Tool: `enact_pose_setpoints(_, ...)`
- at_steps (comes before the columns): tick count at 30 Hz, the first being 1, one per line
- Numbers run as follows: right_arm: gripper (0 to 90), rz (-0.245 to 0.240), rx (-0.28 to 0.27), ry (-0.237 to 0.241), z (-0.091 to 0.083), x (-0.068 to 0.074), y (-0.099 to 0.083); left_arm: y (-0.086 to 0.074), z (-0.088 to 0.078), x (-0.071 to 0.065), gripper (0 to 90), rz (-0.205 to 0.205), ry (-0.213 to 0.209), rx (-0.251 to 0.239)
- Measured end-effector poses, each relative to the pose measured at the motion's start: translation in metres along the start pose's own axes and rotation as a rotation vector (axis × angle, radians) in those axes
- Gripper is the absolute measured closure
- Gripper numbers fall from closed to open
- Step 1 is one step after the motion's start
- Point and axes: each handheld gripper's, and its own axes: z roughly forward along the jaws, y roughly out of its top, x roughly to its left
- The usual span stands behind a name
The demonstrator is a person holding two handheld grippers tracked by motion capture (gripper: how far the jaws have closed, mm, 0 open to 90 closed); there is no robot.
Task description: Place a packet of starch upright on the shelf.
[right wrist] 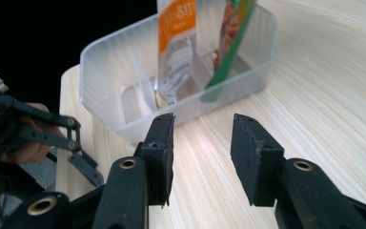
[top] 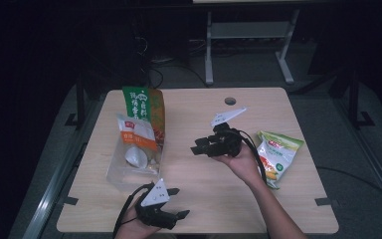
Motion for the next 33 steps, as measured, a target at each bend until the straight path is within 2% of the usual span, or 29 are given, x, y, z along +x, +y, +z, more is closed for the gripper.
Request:
enact_pose_setpoints(16, 53.5, 0.05, -0.003, -0.065, -0.045, -0.009, -0.033, 0.0, -0.001, 0.003, 27.6, -0.008, 0.007, -0.007)
enact_pose_setpoints(22, 51.9, 0.081, -0.001, -0.084, -0.06, -0.014, -0.048, 0.001, -0.001, 0.004, 27.5, -0.009, 0.01, -0.006)
enact_pose_setpoints(29, 49.4, 0.12, -0.031, -0.104, -0.081, -0.021, -0.064, 0.002, 0.0, 0.004, 27.3, -0.014, 0.008, -0.008)
enact_pose_setpoints(33, 47.7, 0.131, -0.022, -0.129, -0.091, -0.024, -0.073, 0.002, 0.0, 0.004, 27.1, -0.022, 0.008, -0.011)
